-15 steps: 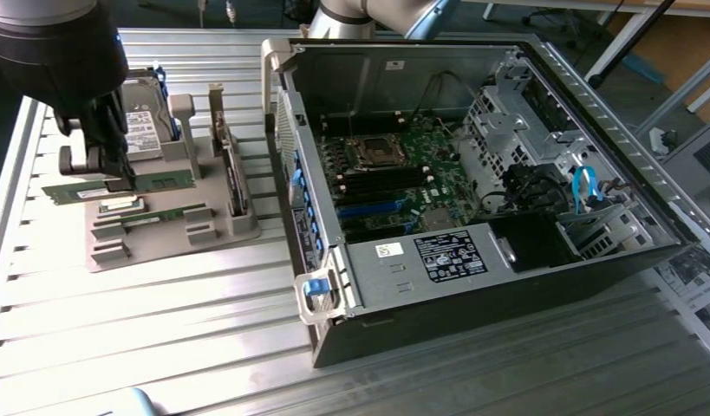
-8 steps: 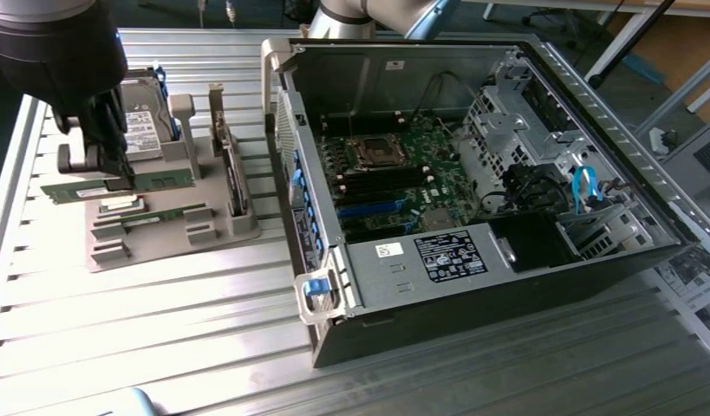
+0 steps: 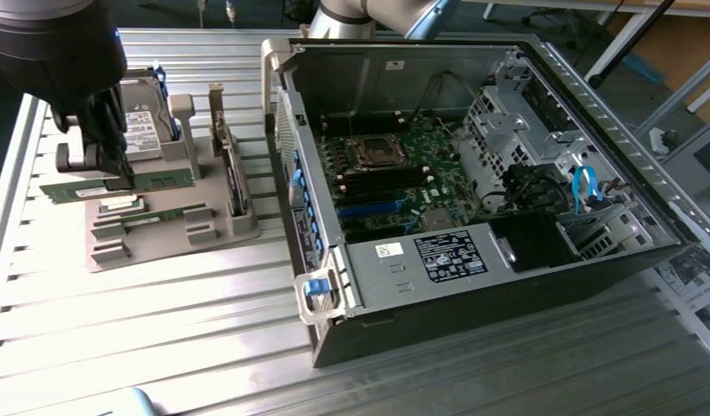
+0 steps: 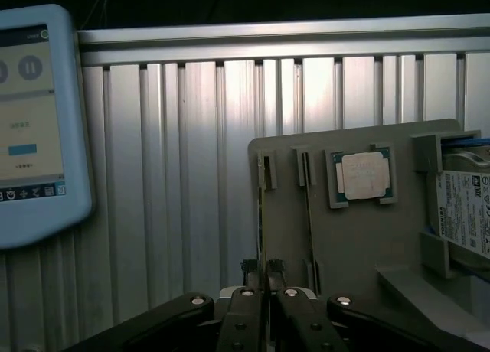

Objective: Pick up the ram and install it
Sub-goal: 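Pick up the ram and move it above insertion slot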

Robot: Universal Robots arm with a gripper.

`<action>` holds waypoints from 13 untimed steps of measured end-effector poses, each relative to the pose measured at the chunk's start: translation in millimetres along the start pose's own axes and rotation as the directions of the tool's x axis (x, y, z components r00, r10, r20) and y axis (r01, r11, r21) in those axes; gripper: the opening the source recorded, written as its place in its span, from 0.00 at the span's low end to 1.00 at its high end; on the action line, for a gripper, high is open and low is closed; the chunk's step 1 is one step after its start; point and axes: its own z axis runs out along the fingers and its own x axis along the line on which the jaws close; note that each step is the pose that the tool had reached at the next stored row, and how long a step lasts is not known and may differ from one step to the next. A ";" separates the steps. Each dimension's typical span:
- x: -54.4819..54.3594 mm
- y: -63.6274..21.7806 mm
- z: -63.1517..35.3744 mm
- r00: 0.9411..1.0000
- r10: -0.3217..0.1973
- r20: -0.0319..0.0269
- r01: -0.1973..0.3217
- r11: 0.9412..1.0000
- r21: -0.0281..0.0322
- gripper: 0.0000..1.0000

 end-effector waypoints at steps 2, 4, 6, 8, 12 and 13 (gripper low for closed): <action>0.0 0.0 -0.6 1.000 0.000 -0.002 0.000 1.000 0.000 0.14; 0.1 0.0 -1.1 1.000 0.001 -0.003 -0.001 1.000 0.000 0.14; 0.1 0.0 -1.7 1.000 0.001 -0.004 -0.001 1.000 0.000 0.14; 0.1 0.0 -2.2 1.000 0.001 -0.004 -0.001 1.000 0.000 0.14; 0.2 0.0 -3.2 1.000 0.002 -0.006 -0.002 1.000 0.000 0.14; 0.2 0.0 -3.5 1.000 0.002 -0.006 -0.002 1.000 0.000 0.14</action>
